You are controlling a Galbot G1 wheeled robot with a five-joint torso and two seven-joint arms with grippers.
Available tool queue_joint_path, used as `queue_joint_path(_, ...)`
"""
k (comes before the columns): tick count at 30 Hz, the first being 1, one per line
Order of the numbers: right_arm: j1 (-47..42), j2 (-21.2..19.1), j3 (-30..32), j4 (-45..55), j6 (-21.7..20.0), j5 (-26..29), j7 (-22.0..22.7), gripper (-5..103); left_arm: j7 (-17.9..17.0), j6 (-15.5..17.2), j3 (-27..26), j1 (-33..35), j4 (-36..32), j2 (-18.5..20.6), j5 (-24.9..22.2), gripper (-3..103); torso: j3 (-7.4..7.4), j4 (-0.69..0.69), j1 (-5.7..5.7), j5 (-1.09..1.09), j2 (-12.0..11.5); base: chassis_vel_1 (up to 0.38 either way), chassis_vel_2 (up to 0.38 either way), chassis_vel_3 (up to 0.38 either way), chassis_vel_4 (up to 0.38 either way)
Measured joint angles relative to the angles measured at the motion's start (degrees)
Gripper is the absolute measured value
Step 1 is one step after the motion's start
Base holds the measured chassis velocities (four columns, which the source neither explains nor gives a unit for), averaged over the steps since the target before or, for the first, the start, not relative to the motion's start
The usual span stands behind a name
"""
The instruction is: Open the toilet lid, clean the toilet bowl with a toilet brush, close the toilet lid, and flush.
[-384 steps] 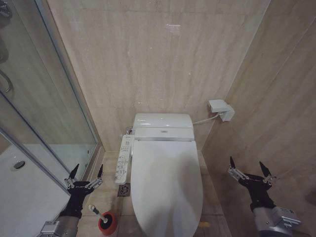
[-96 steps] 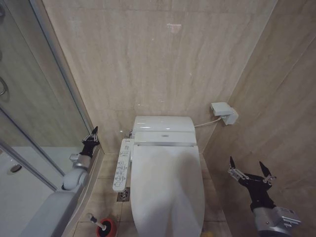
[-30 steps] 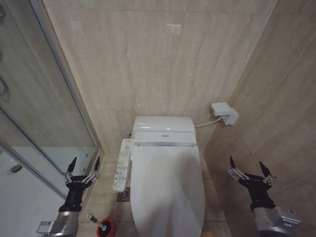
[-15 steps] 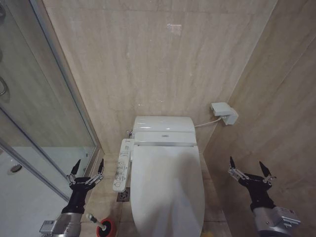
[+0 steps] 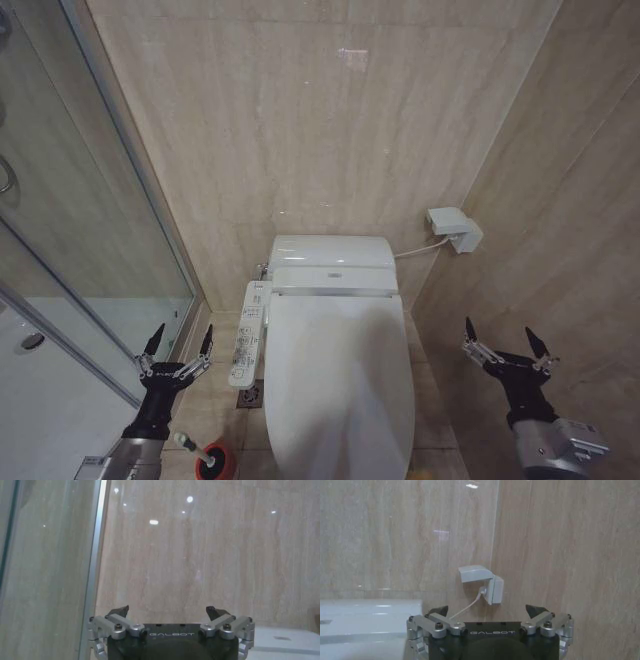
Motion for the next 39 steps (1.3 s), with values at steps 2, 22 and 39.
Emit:
queue_joint_path(2,0.0,0.0,0.0,0.0,0.0,0.0,0.0,100,0.1,-0.4,-0.2,0.1,0.0,-0.1,0.0,100,0.0,0.0,0.0,0.0,0.0,0.0,0.0,0.0,0.0)
queue_joint_path(22,0.0,0.0,0.0,0.0,0.0,0.0,0.0,100,0.1,-0.2,-1.0,0.5,-0.8,-0.7,1.5,100,0.0,0.0,0.0,0.0,0.0,0.0,0.0,0.0,0.0)
queue_joint_path(39,0.0,0.0,0.0,0.0,0.0,0.0,0.0,100,0.1,-0.2,-1.5,1.1,-1.3,-0.7,2.2,100,0.0,0.0,0.0,0.0,0.0,0.0,0.0,0.0,0.0)
